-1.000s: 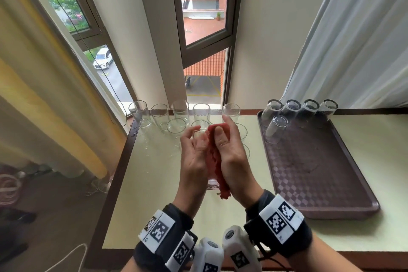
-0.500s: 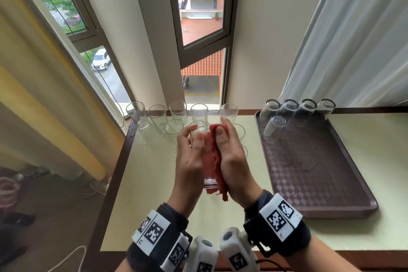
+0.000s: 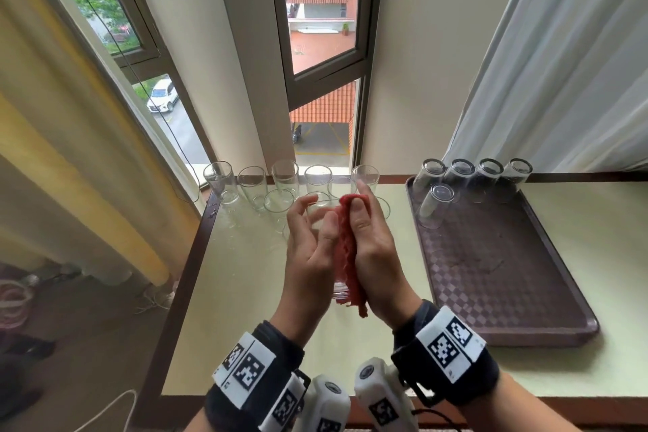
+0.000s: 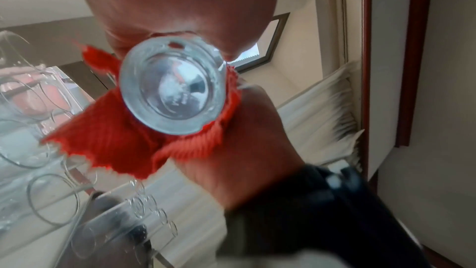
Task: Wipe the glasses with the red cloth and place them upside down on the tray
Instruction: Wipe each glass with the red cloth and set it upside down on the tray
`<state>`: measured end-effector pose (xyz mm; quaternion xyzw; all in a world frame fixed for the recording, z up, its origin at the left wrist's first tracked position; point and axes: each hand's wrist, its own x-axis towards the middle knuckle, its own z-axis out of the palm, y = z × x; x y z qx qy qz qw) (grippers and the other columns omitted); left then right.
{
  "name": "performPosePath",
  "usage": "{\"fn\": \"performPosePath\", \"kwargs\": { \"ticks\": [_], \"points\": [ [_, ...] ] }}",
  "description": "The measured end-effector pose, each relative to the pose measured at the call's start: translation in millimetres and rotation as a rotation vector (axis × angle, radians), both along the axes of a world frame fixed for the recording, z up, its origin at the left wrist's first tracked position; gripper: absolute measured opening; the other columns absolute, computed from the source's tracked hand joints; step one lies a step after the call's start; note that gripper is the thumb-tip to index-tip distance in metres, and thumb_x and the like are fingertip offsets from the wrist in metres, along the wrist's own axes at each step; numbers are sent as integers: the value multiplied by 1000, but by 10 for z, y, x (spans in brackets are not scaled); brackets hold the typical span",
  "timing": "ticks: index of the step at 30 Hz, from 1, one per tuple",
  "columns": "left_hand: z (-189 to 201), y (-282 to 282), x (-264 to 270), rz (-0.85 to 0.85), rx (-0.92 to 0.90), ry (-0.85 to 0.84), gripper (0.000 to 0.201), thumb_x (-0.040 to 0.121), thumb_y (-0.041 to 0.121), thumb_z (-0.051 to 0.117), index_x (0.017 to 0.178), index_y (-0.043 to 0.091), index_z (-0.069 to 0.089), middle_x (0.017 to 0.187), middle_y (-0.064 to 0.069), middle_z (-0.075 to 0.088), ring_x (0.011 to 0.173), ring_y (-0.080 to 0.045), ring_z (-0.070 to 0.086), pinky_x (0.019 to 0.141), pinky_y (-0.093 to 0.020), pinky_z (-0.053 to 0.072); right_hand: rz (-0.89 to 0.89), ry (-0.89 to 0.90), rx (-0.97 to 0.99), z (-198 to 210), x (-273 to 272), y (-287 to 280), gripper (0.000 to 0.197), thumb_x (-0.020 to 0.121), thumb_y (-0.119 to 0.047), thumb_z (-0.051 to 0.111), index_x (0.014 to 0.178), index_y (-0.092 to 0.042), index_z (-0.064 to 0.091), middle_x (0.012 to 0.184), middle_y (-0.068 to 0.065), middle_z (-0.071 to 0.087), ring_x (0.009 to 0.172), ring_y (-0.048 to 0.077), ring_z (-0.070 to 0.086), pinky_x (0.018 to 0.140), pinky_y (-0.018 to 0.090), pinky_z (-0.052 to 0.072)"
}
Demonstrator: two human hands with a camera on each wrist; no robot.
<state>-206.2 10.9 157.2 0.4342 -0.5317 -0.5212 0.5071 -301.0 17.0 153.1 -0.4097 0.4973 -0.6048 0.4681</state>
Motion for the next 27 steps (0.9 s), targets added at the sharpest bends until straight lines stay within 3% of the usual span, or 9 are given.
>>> {"fn": "performPosePath", "kwargs": {
  "ticks": [3, 6, 9, 12, 15, 18, 20, 24, 27],
  "points": [
    [-9, 2, 15, 32, -10, -77, 37, 79, 67, 55, 112, 56, 45, 128, -5, 53, 123, -29, 54, 103, -56, 47, 10, -31, -6, 24, 10, 15, 56, 91, -50, 43, 144, -31, 39, 125, 8, 62, 114, 21, 64, 101, 48, 51],
    [-52, -68, 61, 31, 69, -7, 50, 73, 70, 64, 116, 47, 52, 132, -10, 56, 123, -28, 57, 103, -54, 48, -6, 42, 21, -103, 83, 70, 71, 86, -71, 46, 148, -39, 32, 130, 1, 62, 117, 19, 63, 99, 50, 51],
    [-72, -24, 74, 41, 95, 55, 45, 81, 56, 62, 120, 40, 50, 126, -8, 62, 113, -19, 66, 101, -45, 52, -3, 119, 39, -209, 120, 92, 78, 78, -84, 44, 146, -50, 28, 133, -1, 61, 122, 19, 60, 102, 51, 48],
    [-101, 77, 25, 17, 102, 81, 40, 87, 49, 53, 124, 37, 45, 121, -9, 66, 110, -19, 68, 99, -43, 52, -28, 85, 43, -177, 72, 45, 74, 84, -72, 45, 149, -38, 33, 127, 1, 64, 116, 19, 64, 101, 51, 49],
    [-110, 55, -3, -6, 82, 28, 51, 79, 63, 57, 124, 43, 42, 128, -10, 61, 115, -21, 65, 96, -38, 53, -68, 33, 43, -124, 31, 8, 74, 84, -66, 45, 148, -30, 36, 125, 3, 64, 115, 20, 64, 101, 50, 49],
    [-128, -38, 42, 17, 89, -20, 55, 68, 80, 64, 116, 57, 49, 134, -9, 54, 123, -24, 58, 103, -48, 50, -21, -24, 67, -140, 70, 42, 64, 88, -58, 47, 146, -35, 34, 129, 4, 62, 118, 22, 63, 103, 51, 49],
    [-141, -85, 84, 41, 115, 6, 54, 63, 85, 66, 110, 63, 52, 135, -9, 55, 125, -24, 58, 106, -50, 47, 23, -79, 87, -162, 101, 79, 61, 91, -45, 46, 148, -30, 32, 135, 8, 58, 123, 22, 61, 107, 49, 45],
    [-113, -21, 41, 45, 85, 16, 54, 77, 66, 61, 124, 45, 46, 127, -6, 62, 114, -19, 66, 101, -48, 51, 5, -137, 89, -116, 64, 49, 52, 99, -41, 48, 146, -20, 37, 133, 17, 59, 118, 25, 64, 104, 42, 49],
    [-98, 39, -12, 17, 55, -1, 57, 79, 67, 53, 130, 42, 42, 130, -8, 60, 121, -20, 61, 107, -48, 46, -46, -150, 80, -66, 22, -18, 55, 96, -45, 46, 142, -15, 42, 125, 23, 61, 115, 35, 63, 104, 53, 47]
  ]
}}
